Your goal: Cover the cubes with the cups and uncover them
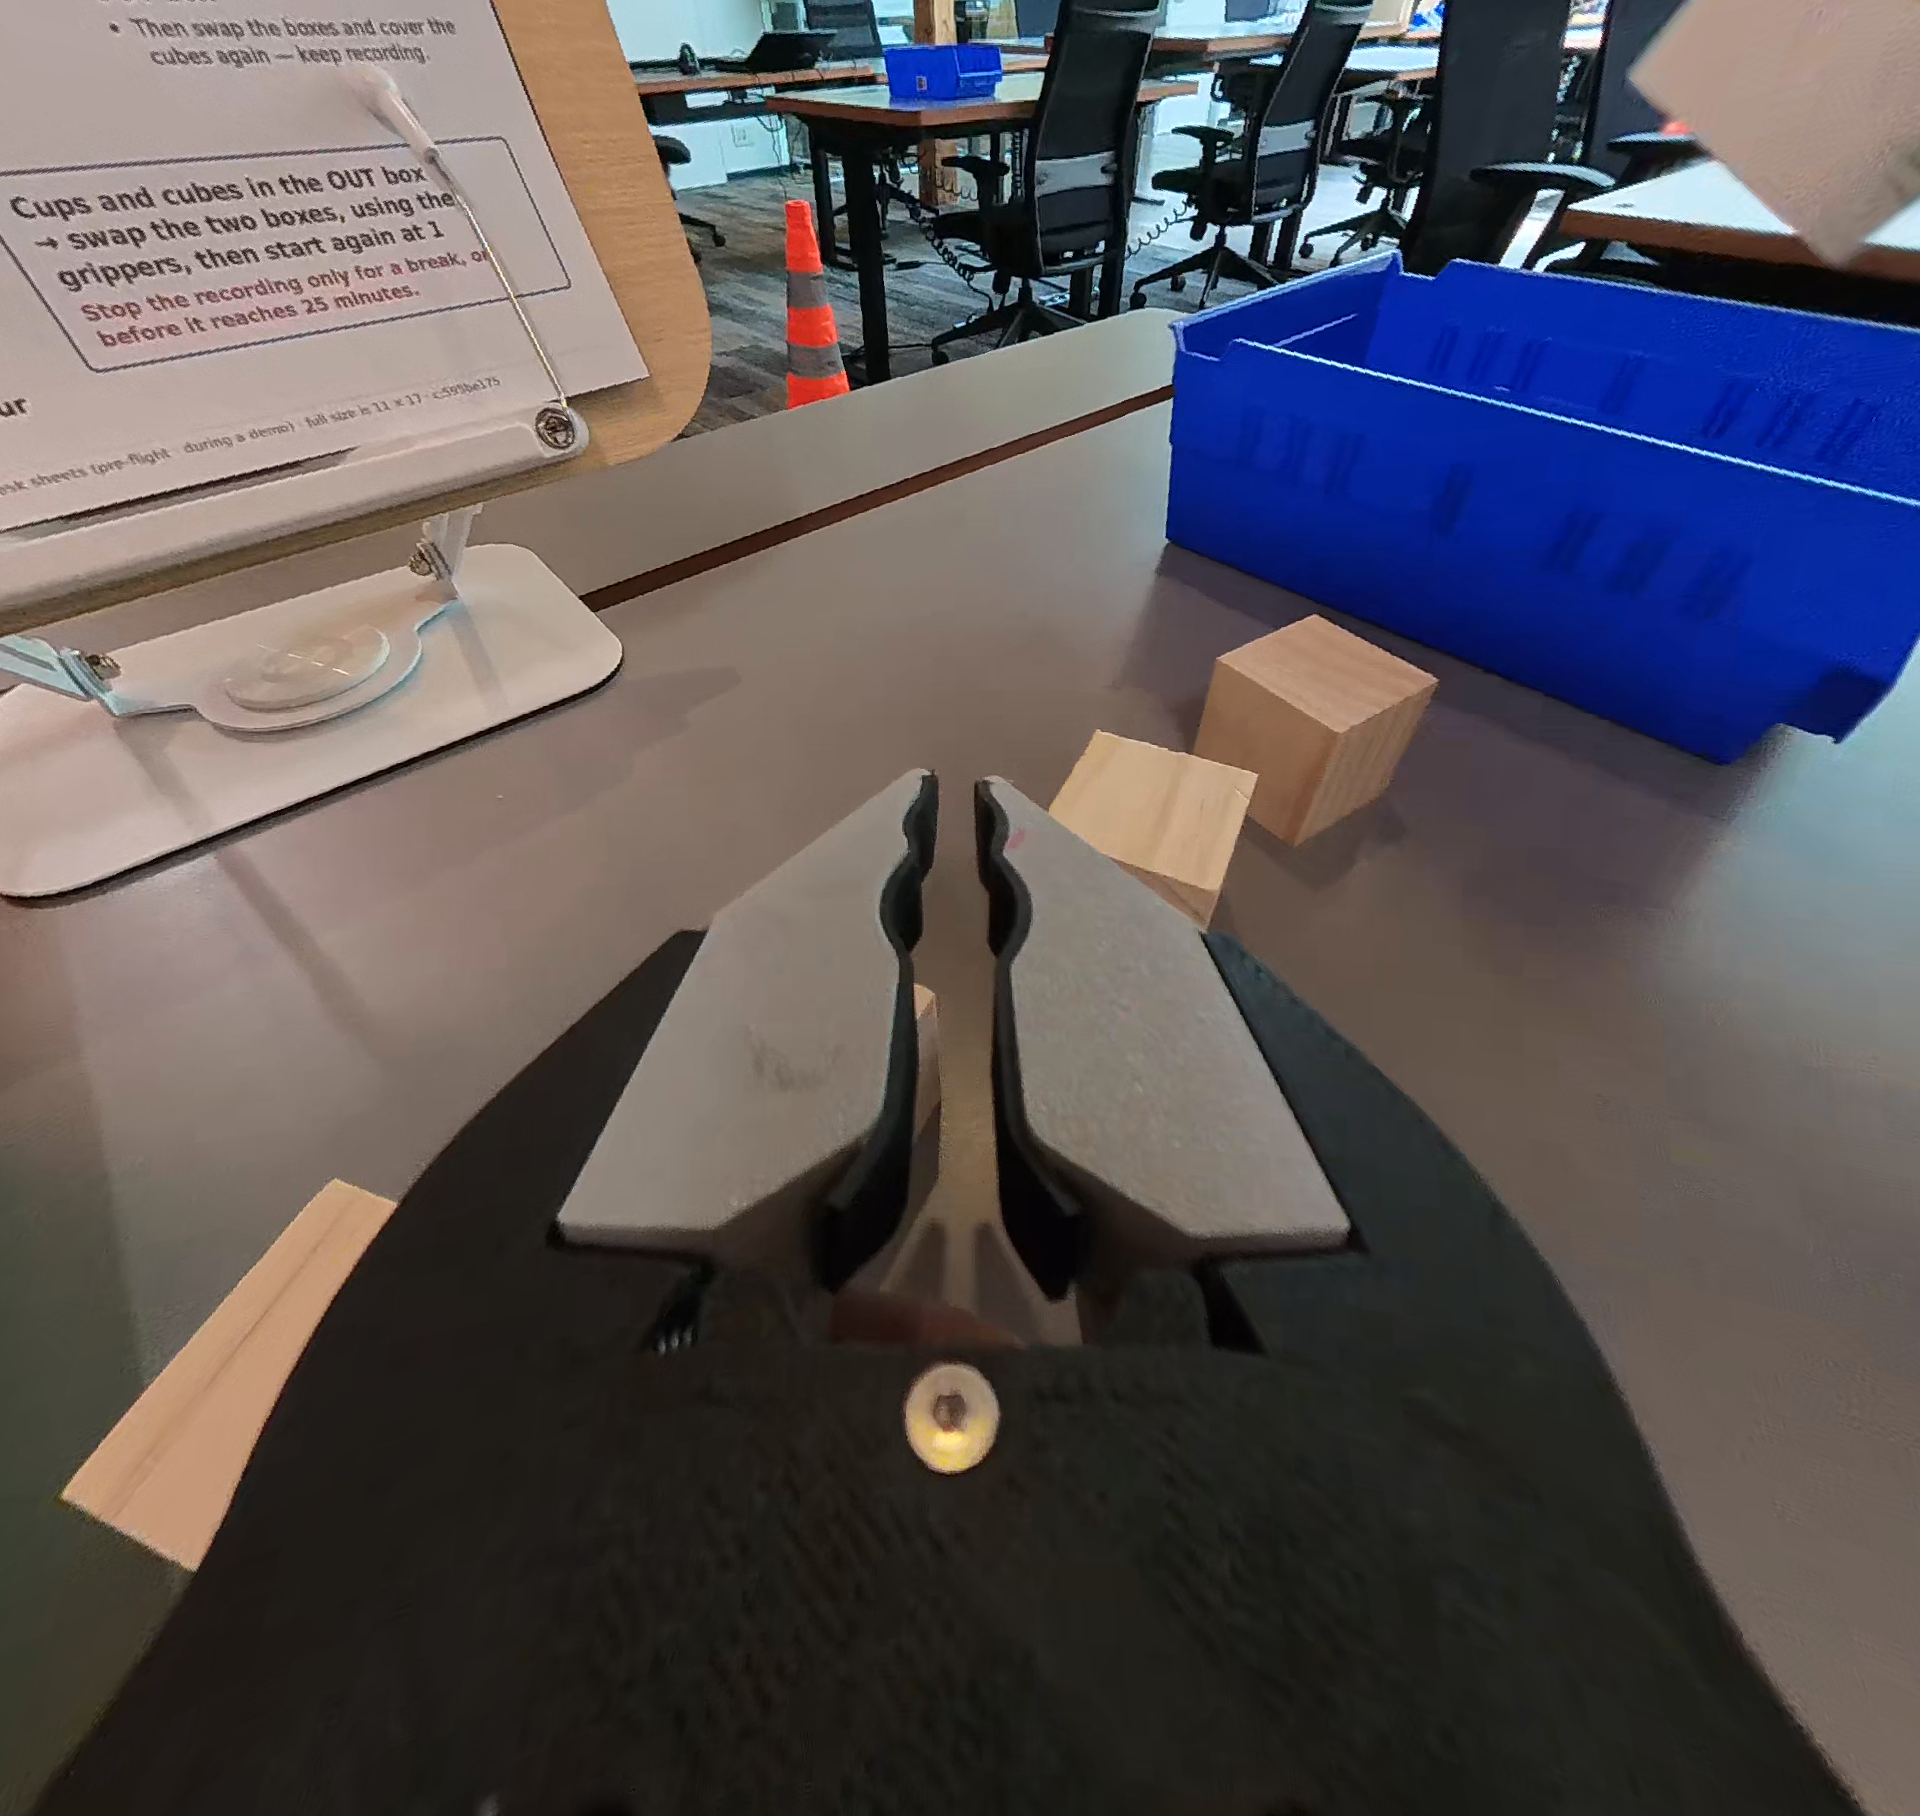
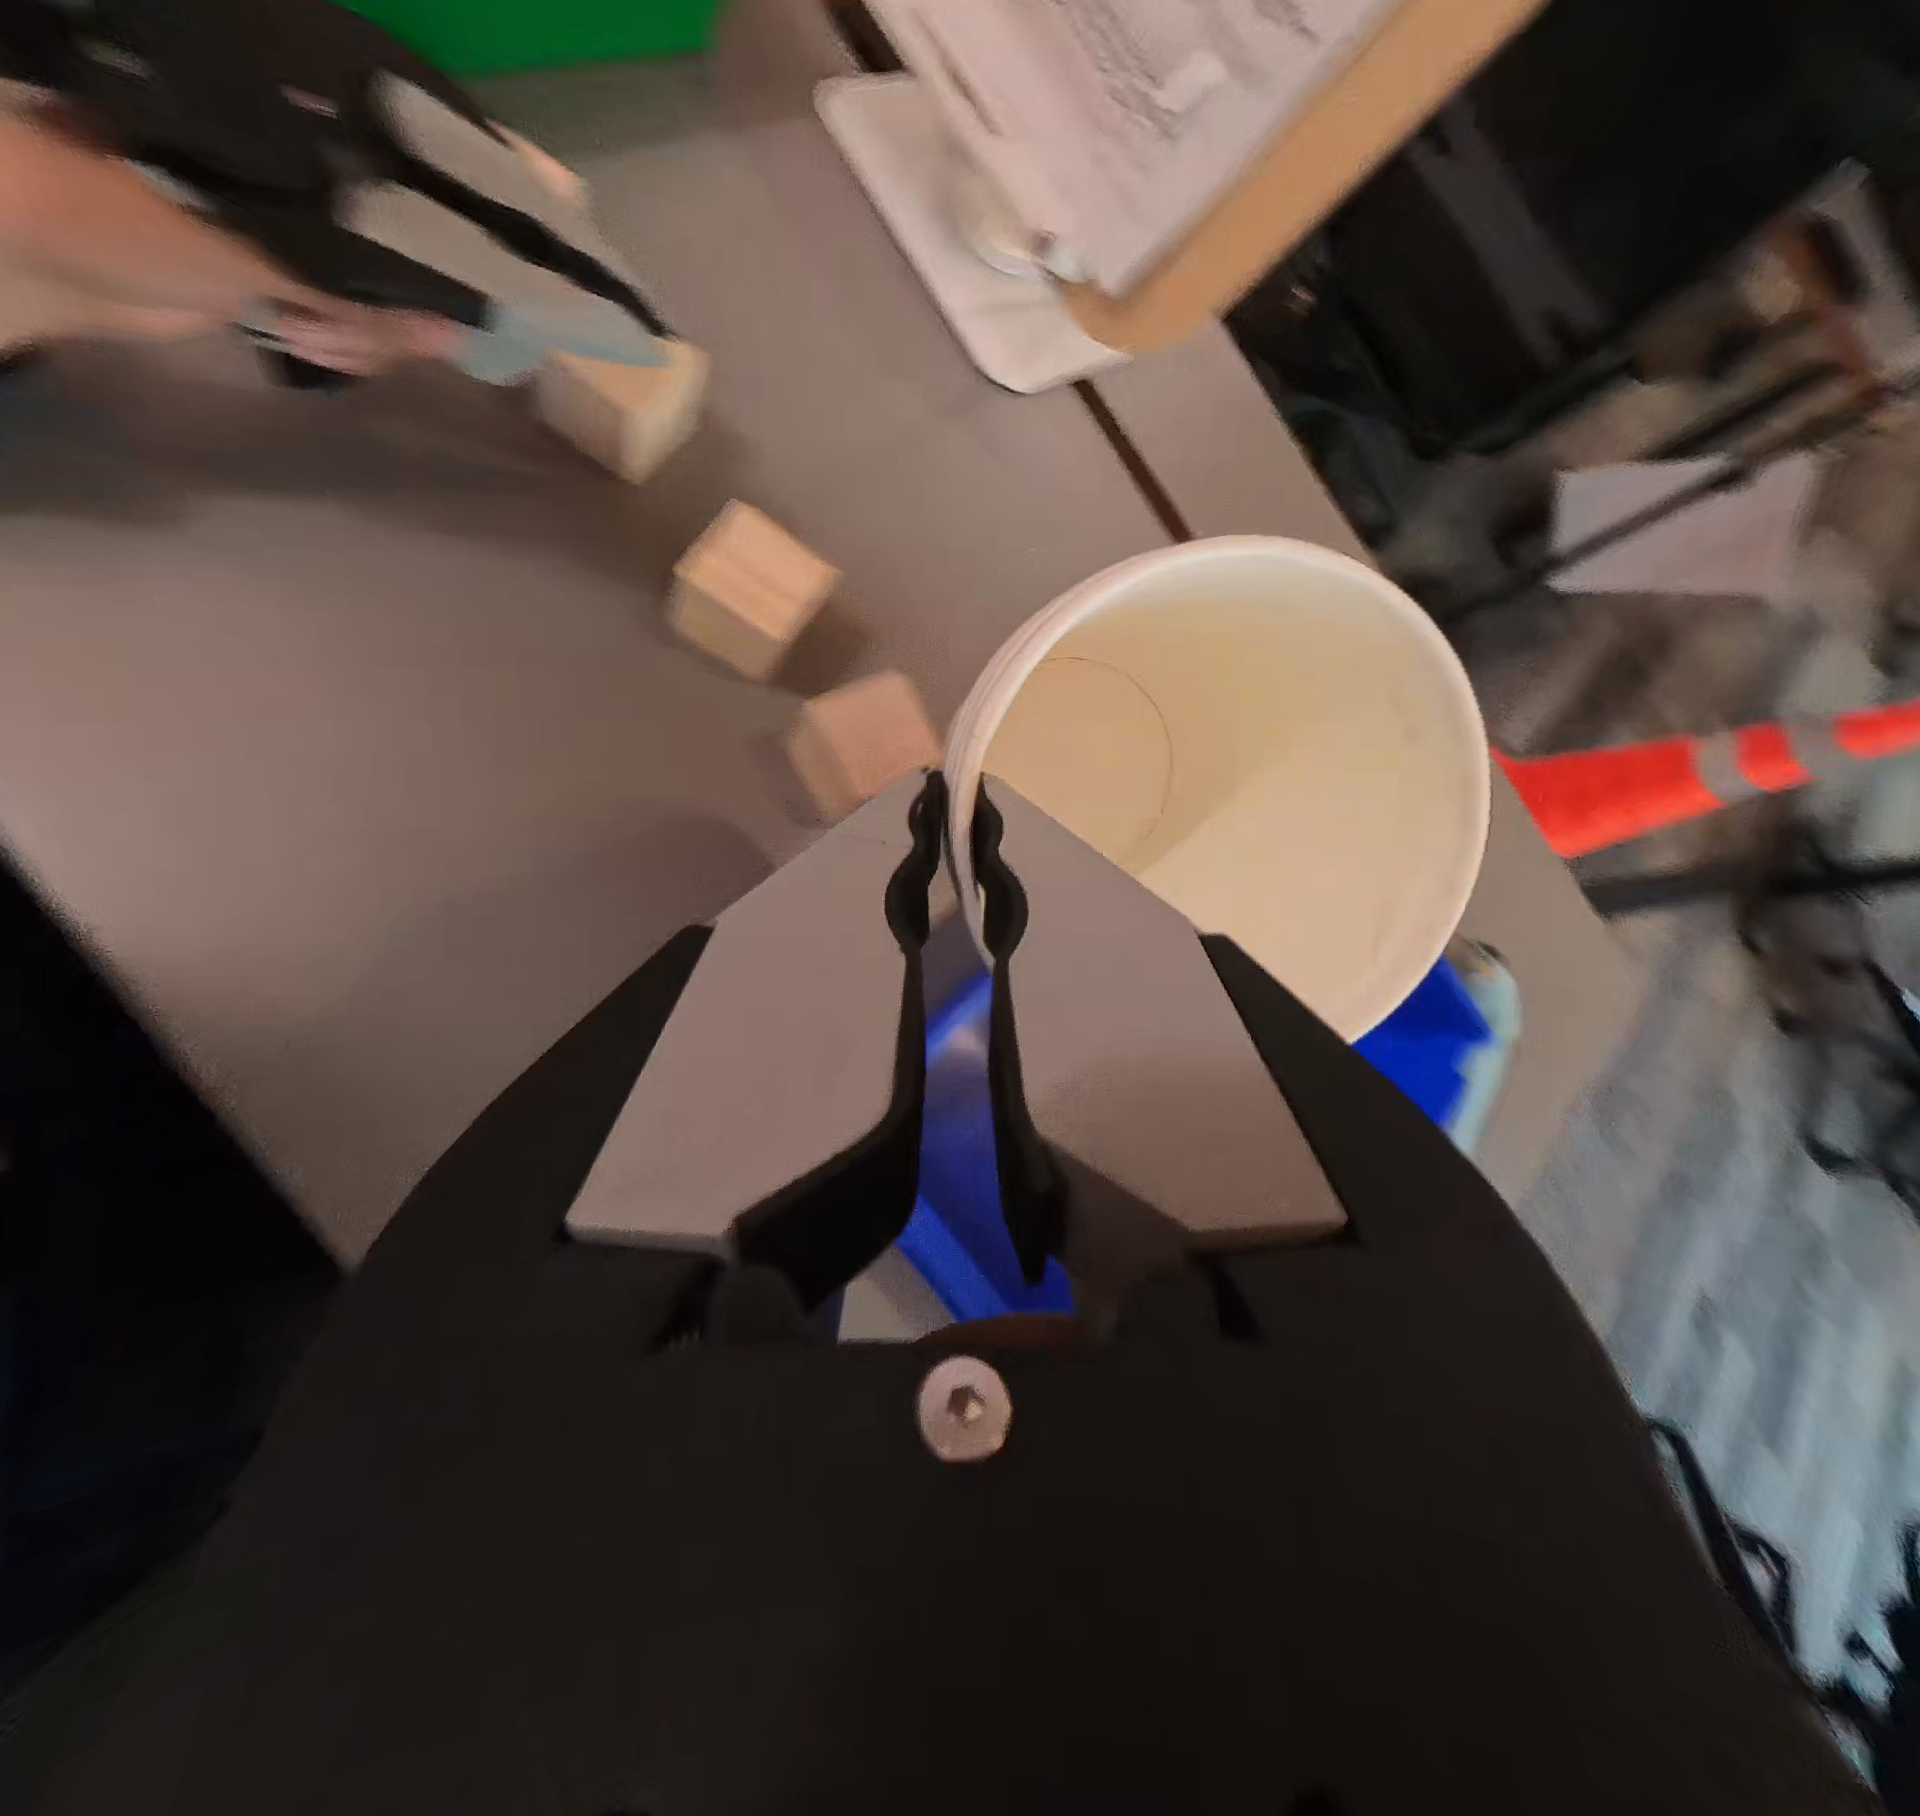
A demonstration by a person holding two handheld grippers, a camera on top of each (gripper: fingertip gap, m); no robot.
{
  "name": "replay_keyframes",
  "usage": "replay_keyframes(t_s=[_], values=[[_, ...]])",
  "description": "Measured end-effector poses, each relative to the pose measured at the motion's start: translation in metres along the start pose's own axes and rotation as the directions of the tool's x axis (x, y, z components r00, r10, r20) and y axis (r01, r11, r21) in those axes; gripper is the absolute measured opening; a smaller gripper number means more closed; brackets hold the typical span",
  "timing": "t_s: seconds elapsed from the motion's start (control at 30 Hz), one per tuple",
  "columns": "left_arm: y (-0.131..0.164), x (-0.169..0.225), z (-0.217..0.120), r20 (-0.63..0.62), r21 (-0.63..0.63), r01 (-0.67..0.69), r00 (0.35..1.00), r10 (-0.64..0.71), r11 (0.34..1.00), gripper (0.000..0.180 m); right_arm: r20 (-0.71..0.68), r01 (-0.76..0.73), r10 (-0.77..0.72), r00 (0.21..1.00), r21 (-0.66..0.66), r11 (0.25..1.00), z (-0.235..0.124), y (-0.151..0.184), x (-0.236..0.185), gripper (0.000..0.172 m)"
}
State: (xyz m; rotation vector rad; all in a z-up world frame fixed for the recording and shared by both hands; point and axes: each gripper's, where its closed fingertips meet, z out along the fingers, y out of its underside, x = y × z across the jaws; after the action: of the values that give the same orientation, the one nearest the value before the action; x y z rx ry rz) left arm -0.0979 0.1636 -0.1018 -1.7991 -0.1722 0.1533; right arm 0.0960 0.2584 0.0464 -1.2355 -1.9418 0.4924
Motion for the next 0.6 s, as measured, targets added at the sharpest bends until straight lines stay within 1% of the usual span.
replay_keyframes(t_s=[0.07, 0.1, 0.2, 0.3, 0.37, 0.47, 0.53, 0.57, 0.6], values=[[0.001, 0.003, 0.001, -0.002, -0.003, -0.014, 1.000, 0.014, 1.000, 0.005, -0.105, -0.040, 0.032, 0.994, -0.073, 0.997, 0.004, 0.021, 0.043, 0.001], [0.001, 0.004, 0.002, 0.001, -0.004, -0.025, 1.000, 0.025, 1.000, 0.006, -0.132, -0.073, 0.058, 0.990, -0.109, 0.991, 0.011, 0.034, 0.060, 0.001], [0.006, 0.007, 0.005, 0.003, -0.024, -0.054, 0.999, 0.054, 0.998, 0.006, -0.177, -0.151, 0.112, 0.978, -0.224, 0.963, 0.044, 0.073, 0.097, 0.002], [0.010, 0.009, 0.008, 0.002, -0.042, -0.075, 0.997, 0.075, 0.996, 0.007, -0.253, -0.179, 0.093, 0.963, -0.342, 0.922, 0.077, 0.114, 0.134, 0.002], [0.011, 0.011, 0.008, -0.001, -0.047, -0.087, 0.996, 0.087, 0.995, 0.007, -0.296, -0.208, 0.097, 0.950, -0.371, 0.905, 0.097, 0.135, 0.156, 0.002], [0.011, 0.013, 0.009, -0.009, -0.051, -0.095, 0.995, 0.095, 0.994, 0.007, -0.311, -0.319, 0.211, 0.927, -0.353, 0.880, 0.124, 0.159, 0.176, 0.004], [0.013, 0.015, 0.010, -0.020, -0.061, -0.084, 0.996, 0.083, 0.995, 0.008, -0.338, -0.371, 0.250, 0.907, -0.364, 0.854, 0.137, 0.176, 0.187, 0.013], [0.015, 0.015, 0.011, -0.026, -0.067, -0.078, 0.997, 0.076, 0.995, 0.009, -0.353, -0.371, 0.238, 0.905, -0.380, 0.847, 0.140, 0.184, 0.190, 0.019], [0.016, 0.016, 0.012, -0.029, -0.074, -0.076, 0.997, 0.074, 0.994, 0.009, -0.363, -0.365, 0.225, 0.904, -0.384, 0.848, 0.142, 0.187, 0.191, 0.021]])
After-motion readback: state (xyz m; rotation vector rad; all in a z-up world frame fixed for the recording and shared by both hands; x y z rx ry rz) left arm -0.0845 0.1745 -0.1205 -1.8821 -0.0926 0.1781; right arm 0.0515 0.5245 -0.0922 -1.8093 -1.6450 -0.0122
